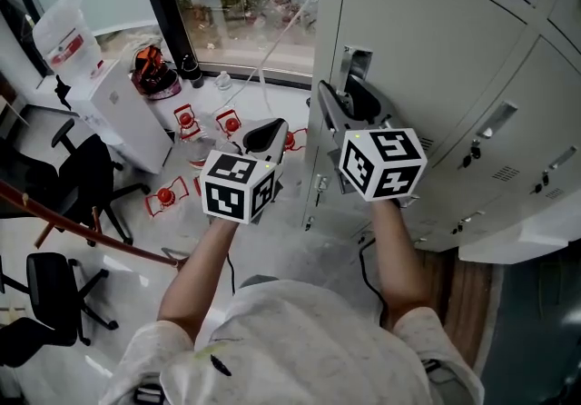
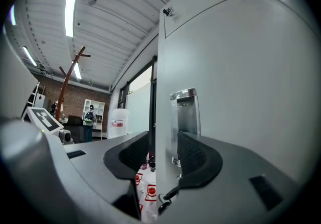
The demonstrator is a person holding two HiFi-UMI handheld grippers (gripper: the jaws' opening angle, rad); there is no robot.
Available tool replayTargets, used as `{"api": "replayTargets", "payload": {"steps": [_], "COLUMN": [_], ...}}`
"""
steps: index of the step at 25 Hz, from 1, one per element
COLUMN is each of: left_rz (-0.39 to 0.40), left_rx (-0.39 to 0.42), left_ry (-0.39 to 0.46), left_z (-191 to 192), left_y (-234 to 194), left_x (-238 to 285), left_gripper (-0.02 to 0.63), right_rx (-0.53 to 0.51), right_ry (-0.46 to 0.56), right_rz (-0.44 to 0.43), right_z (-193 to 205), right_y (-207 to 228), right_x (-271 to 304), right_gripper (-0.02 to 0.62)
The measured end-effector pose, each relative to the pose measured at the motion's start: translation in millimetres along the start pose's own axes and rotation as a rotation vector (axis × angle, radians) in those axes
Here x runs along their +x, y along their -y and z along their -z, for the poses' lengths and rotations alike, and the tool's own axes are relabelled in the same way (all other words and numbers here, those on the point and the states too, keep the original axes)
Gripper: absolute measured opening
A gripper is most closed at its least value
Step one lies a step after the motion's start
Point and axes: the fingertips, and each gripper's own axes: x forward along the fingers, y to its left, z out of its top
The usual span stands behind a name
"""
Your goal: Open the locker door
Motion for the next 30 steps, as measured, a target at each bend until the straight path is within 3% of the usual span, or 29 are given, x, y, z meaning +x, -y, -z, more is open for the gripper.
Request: {"api": "replayTargets", "payload": {"steps": [17,30], "left_rz": [-0.016,0.019], "left_rx": [-0.024,-0.022], "left_ry": [-0.015,-0.013], "left_z": [11,12], "left_y": [-6,6], "left_x": [-13,-26], "left_gripper": [0.005,0.005], "right_rx": [-0.033,-0.034], "right_ry": [0.005,0.005], "right_rz": [0.026,0.023], "right_z": [0,-2], "right_y": [-8,-24], "right_x": [-6,-28], "right_gripper": [0.152,0.153]}}
